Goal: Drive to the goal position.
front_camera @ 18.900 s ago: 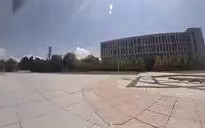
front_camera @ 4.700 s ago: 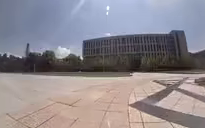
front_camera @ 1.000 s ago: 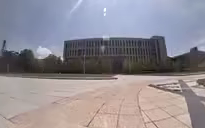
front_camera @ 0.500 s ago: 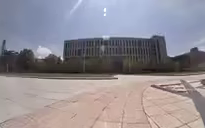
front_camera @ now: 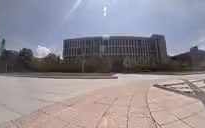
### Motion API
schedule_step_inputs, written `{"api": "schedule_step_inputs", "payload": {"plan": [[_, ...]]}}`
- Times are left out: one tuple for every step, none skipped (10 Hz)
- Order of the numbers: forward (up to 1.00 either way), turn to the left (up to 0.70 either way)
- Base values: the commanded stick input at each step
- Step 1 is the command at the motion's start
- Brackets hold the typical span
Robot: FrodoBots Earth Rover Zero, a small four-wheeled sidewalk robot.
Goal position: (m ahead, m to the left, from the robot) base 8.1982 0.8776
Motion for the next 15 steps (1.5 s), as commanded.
{"api": "schedule_step_inputs", "payload": {"plan": [[0.5, -0.49], [0.5, -0.49], [0.5, -0.49], [0.5, -0.34], [0.5, -0.08], [0.5, 0.01], [0.5, 0.01], [0.5, 0.01], [0.5, 0.01], [0.5, 0.01], [0.5, 0.01], [0.5, 0.01], [0.5, 0.01], [0.5, 0.01], [0.5, 0.01]]}}
